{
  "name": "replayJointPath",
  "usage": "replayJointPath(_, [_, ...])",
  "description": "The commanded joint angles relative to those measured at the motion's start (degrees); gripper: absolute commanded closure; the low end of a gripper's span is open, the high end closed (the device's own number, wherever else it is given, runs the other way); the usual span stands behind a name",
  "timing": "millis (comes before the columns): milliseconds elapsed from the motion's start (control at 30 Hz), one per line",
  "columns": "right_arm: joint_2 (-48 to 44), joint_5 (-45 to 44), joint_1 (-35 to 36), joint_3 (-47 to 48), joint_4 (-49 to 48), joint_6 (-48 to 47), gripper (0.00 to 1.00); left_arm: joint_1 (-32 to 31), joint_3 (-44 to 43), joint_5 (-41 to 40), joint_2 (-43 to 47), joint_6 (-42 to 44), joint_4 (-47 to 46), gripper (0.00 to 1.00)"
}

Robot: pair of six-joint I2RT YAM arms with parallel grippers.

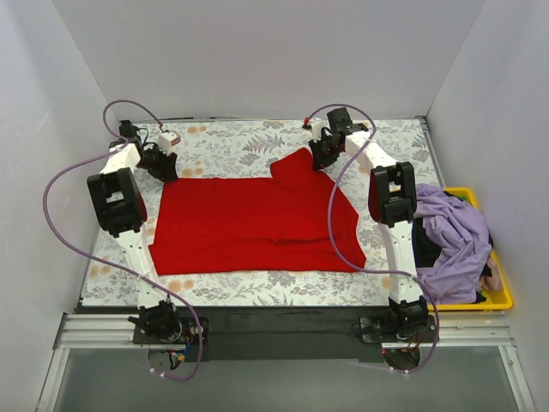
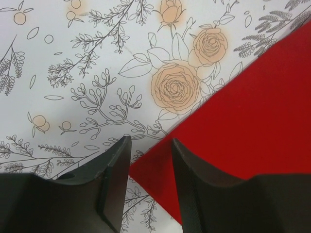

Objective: Fold and stack the t-shirts
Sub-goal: Fold the tshirt

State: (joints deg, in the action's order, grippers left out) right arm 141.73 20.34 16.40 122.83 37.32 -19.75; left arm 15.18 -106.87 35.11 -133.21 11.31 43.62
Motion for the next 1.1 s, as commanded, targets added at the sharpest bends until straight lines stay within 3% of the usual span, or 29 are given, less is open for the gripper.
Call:
replayJointPath(0, [-1.90, 0.32, -0.14, -1.45, 0.65, -1.17, 0.99, 0.73, 0.61, -1.80, 0.23, 3.62, 2.35, 0.64])
replayJointPath(533, [-3.66, 1.11, -0.50, -2.33, 0.82, -1.52, 0.99, 1.87, -1.41, -1.36, -0.65, 9.16, 8.85, 0.73])
replayJointPath(833, [-4.88, 2.25, -0.49, -0.57, 0.65, -2.49, 0.99, 1.87, -1.50, 1.97, 0.58, 7.68, 6.57, 0.98])
replayJointPath(1067, [-7.69, 2.69, -0.93, -1.27, 0.74, -2.93, 0.99, 1.78, 2.36, 4.70, 5.49, 5.74, 1.57, 1.00])
